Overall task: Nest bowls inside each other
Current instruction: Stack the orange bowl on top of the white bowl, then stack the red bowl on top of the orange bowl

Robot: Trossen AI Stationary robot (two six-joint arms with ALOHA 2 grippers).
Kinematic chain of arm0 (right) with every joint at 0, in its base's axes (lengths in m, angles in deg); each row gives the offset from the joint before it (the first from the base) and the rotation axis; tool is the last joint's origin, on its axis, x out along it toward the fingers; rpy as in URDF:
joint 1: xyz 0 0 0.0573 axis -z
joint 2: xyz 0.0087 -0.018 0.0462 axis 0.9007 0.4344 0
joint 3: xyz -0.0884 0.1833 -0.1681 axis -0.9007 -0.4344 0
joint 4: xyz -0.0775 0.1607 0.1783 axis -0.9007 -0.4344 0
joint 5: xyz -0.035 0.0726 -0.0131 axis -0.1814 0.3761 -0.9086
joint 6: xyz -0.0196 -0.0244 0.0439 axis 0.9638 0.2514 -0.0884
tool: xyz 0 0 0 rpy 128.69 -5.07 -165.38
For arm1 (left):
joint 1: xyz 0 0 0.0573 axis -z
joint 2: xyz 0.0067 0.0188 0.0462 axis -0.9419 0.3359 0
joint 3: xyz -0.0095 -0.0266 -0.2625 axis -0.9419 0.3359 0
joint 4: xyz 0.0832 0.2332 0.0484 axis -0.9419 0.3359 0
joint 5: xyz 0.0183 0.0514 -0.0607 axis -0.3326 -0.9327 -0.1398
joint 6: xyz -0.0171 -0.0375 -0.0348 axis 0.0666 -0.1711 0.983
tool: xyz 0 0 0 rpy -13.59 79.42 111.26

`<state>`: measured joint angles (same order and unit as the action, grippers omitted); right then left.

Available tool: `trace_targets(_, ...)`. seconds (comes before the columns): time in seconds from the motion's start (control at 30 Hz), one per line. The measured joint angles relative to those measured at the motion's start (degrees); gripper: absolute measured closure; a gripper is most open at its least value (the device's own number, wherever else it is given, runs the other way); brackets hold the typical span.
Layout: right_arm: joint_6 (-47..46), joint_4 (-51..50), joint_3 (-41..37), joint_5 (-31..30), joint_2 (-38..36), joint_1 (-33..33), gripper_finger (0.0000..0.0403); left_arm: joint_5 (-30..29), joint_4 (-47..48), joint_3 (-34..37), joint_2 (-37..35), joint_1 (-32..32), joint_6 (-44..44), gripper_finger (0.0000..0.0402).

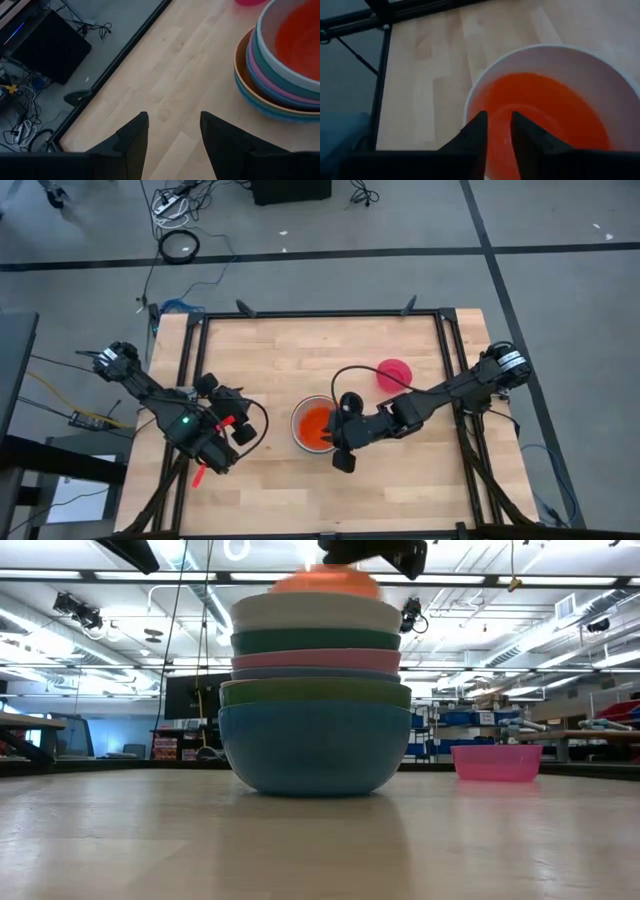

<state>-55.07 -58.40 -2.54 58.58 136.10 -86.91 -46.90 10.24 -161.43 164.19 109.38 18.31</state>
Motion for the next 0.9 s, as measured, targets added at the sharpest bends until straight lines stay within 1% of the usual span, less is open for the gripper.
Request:
trace_targets(0.07, -0.35, 0.24, 0.0, 0.22, -0.01, 0.0, 0.0306, 0.02, 0.02, 0.0, 0.0, 0.0, 0.0, 0.0214)
trace_targets(0.13, -0.83, 0.27, 0.0, 2.0, -0.02, 0.0, 0.0293, 0.02, 0.02, 0.0, 0.0, 0.0, 0.0, 0.0214)
trace_targets(0.2, -1.88, -0.25, 0.0, 3.08, -0.03, -0.03, 0.0285, 0.02, 0.02, 0.0, 0.0, 0.0, 0.0, 0.0214)
trace_targets(0.27, -2.38, -2.22, 0.0, 2.67, -0.61, -0.42, 0.0282, 0.04, 0.02, 0.0, 0.0, 0.0, 0.0, 0.0214)
trace_targets(0.33, -2.75, -5.8, 0.0, 0.14, -1.76, -0.96, 0.0283, 0.04, 0.02, 0.0, 0.0, 0.0, 0.0, 0.0214)
trace_targets(0.43, -5.17, -13.99, 0.0, -5.93, -3.77, -2.16, 0.0289, 0.07, 0.1, 0.0, 0.0, 0.0, 0.0, 0.0214)
trace_targets(0.57, -11.52, -29.2, 0.0, -13.82, -6.31, -3.14, 0.0298, 0.07, 0.22, -0.01, 0.0, 0.0, 0.0, 0.0214)
trace_targets(0.63, -16.34, -37.27, 0.02, -15.01, -6.83, -2.33, 0.0303, 0.07, 0.2, 0.0, 0.0, 0.0, 0.0, 0.0214)
trace_targets(0.7, -21.35, -45.13, 0.02, -13.89, -6.82, -0.31, 0.0306, 0.07, 0.2, -0.02, 0.0, 0.0, 0.0, 0.0214)
trace_targets(0.77, -24.81, -50.4, -0.53, -10.39, -6.87, 2.46, 0.0308, 0.07, 0.13, -0.02, 0.0, 0.0, 0.0, 0.0214)
trace_targets(0.83, -25.46, -51.38, -2.29, -6.01, -6.83, 5.67, 0.0308, 0.05, 0.15, -0.02, 0.0, 0.0, 0.0, 0.0214)
trace_targets(0.9, -24.5, -50.87, -3.74, -3.28, -6.69, 8.73, 0.0307, 0.07, 0.15, -0.02, 0.0, 0.0, 0.0, 0.0214)
